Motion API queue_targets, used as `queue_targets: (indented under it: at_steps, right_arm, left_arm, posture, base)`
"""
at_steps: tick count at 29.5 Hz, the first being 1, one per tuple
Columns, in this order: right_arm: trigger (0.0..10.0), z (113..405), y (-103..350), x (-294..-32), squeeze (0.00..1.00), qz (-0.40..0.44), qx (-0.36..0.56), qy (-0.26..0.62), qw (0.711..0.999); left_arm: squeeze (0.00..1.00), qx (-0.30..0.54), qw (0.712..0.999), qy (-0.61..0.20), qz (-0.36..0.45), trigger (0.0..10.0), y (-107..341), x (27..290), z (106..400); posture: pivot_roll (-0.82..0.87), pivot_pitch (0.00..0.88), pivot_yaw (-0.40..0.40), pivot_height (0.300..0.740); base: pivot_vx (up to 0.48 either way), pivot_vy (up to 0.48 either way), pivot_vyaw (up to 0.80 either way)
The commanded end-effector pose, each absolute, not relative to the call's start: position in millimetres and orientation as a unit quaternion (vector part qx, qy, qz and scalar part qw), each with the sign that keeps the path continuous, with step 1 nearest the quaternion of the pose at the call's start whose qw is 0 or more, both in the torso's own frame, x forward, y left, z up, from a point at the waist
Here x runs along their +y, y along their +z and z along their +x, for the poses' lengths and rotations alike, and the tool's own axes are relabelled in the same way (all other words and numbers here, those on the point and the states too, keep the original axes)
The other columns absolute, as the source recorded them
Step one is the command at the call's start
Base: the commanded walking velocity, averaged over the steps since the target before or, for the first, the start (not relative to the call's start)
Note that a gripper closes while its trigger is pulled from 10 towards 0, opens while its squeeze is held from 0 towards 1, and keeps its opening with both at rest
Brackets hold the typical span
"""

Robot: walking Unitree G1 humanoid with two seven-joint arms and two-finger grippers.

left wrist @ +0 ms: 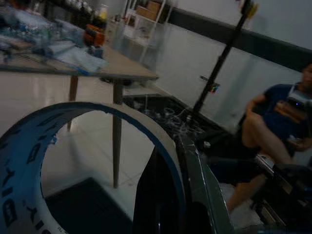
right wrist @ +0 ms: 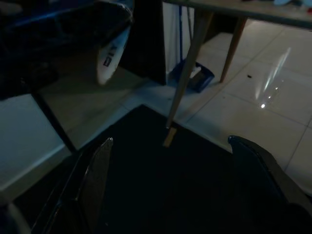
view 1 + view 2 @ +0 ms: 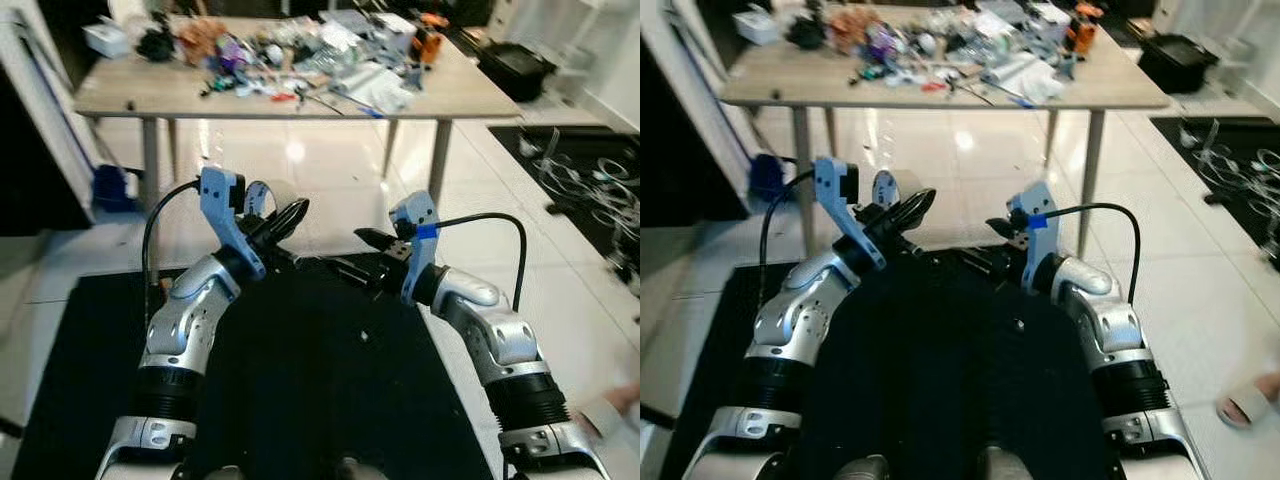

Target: Picking trash to rubbish bin

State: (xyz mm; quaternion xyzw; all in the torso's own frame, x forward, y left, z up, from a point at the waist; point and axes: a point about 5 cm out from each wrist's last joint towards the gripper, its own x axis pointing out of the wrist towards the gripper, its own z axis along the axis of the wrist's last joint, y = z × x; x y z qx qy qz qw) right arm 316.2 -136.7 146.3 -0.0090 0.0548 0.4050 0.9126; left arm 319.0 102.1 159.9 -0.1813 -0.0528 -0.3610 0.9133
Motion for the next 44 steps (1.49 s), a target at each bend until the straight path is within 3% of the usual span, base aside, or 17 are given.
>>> queue_targets:
  at_steps: [1,18,44]
  right_arm:
    - [10.0,315.0,143.8,-139.3,0.0,-0.009,0.06,0.403,0.913]
    - [10.0,315.4,143.7,-139.0,0.0,-0.003,0.061,0.401,0.914]
    - [10.0,315.2,142.6,-138.2,0.0,0.007,0.072,0.401,0.913]
  left_arm:
    - [0.0,-0.05,0.911,-0.368,-0.181,10.0,160.1,98.6,318.9]
    - [0.0,-0.049,0.911,-0.368,-0.18,10.0,159.7,98.7,319.1]
    - [0.0,-0.044,0.909,-0.365,-0.195,10.0,158.2,100.1,319.9]
  posture:
    - [-0.06,0.0,-0.042,0.74]
    - [-0.06,0.0,-0.041,0.74]
    - [-0.05,0.0,-0.044,0.74]
  base:
    - [-0.356,0.0,0.0]
    - [-0.352,0.0,-0.02]
    - [-0.036,0.0,-0.78]
